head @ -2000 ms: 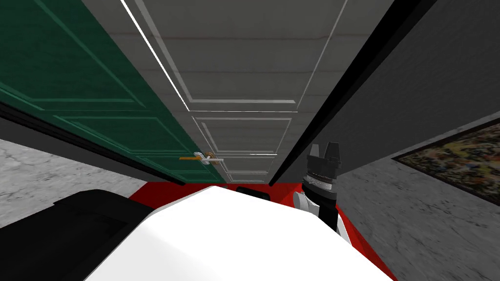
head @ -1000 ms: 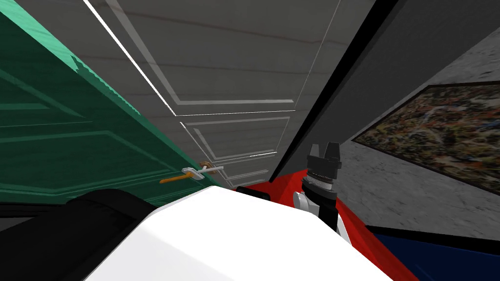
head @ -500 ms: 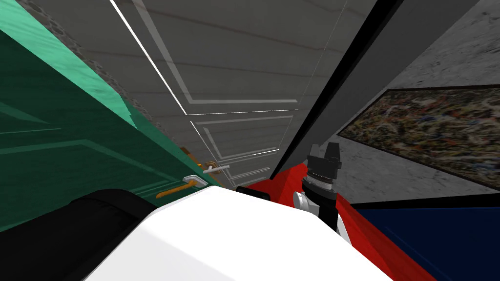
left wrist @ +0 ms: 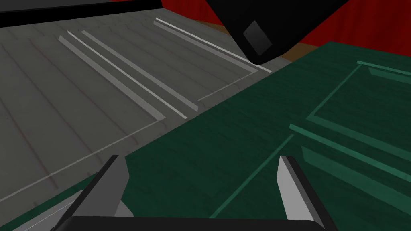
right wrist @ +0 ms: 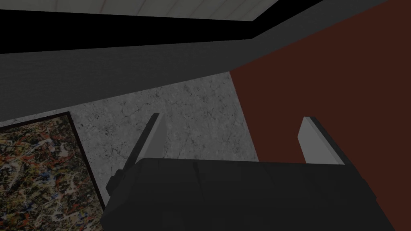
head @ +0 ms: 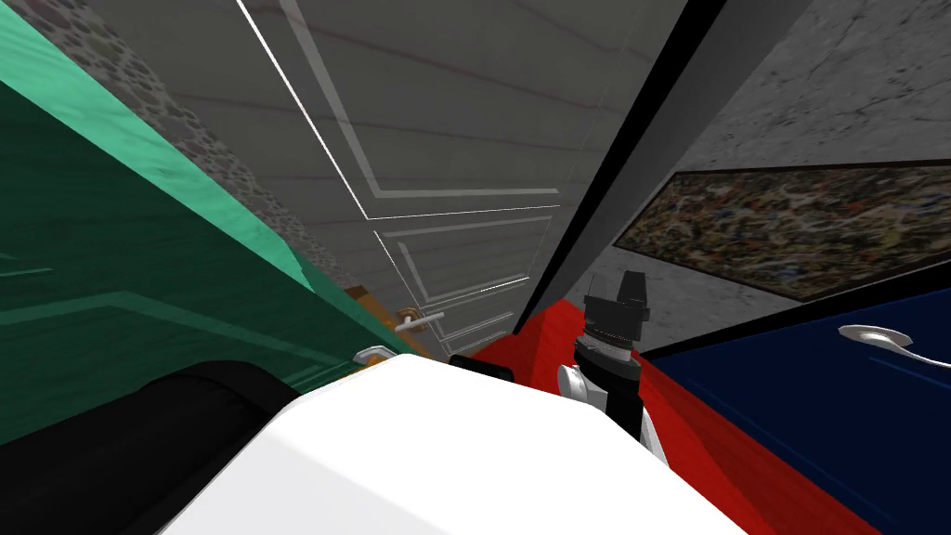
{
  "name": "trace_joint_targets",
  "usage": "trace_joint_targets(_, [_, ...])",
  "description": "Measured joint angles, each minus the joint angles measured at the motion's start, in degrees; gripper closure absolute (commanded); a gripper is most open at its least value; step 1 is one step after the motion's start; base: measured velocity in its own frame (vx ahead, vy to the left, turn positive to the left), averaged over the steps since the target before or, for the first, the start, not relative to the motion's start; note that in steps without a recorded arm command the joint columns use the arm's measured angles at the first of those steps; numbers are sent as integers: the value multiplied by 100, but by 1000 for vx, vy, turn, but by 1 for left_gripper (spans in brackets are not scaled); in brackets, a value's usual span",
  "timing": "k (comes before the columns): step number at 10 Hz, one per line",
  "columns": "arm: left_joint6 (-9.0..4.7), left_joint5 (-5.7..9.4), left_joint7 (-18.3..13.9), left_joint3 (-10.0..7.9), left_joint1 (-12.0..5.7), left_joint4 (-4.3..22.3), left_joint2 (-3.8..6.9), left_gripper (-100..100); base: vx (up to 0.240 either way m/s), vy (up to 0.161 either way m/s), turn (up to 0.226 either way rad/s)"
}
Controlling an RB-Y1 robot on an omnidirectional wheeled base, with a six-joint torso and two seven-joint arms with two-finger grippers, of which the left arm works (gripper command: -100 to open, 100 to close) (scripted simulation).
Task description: Push the door open
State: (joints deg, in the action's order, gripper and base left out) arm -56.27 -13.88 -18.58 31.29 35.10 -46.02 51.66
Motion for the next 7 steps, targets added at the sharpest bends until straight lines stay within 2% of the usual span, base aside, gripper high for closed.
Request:
trace_joint_targets(1, [12,10,32,-31,138,-89,142,-100,-35,165,-92])
trace_joint_targets(2, [-45,2,54,-31,127,14,166,-100,-61,172,-289])
trace_joint_targets(3, [-79,5,93,-40,255,-39,244,-100,-112,157,-302])
trace_joint_targets(4, [-165,-10,143,-30,298,60,291,-100,-96,138,-238])
trace_joint_targets(6, [-180,6,250,-103,475,18,483,-100,-78,119,-171])
trace_joint_targets(7, [-177,-1,288,-112,539,0,544,-100,-92,117,-227])
